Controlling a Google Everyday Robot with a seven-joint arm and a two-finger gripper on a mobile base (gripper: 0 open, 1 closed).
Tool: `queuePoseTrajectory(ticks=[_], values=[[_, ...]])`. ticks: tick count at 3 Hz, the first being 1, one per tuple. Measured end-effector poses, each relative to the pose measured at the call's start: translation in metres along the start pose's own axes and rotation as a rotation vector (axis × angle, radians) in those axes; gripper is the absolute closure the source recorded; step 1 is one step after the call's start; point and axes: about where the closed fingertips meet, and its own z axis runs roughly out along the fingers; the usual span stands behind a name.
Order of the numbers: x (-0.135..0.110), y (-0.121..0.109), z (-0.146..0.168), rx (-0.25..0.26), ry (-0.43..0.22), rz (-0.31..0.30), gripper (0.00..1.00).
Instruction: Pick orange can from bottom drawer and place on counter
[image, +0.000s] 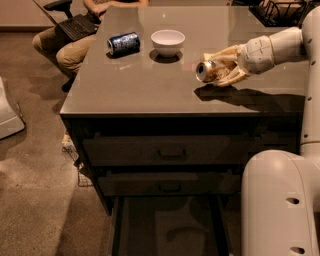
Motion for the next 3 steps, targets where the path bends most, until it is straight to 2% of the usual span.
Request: queuePoseTrajectory(ticks=[1, 3], values=[[-0.0017, 0.0005, -0.0011, -0.007, 0.003, -0.003, 0.04], [-0.0049, 0.0029, -0.0051, -0.015, 0.002, -0.005, 0.00]])
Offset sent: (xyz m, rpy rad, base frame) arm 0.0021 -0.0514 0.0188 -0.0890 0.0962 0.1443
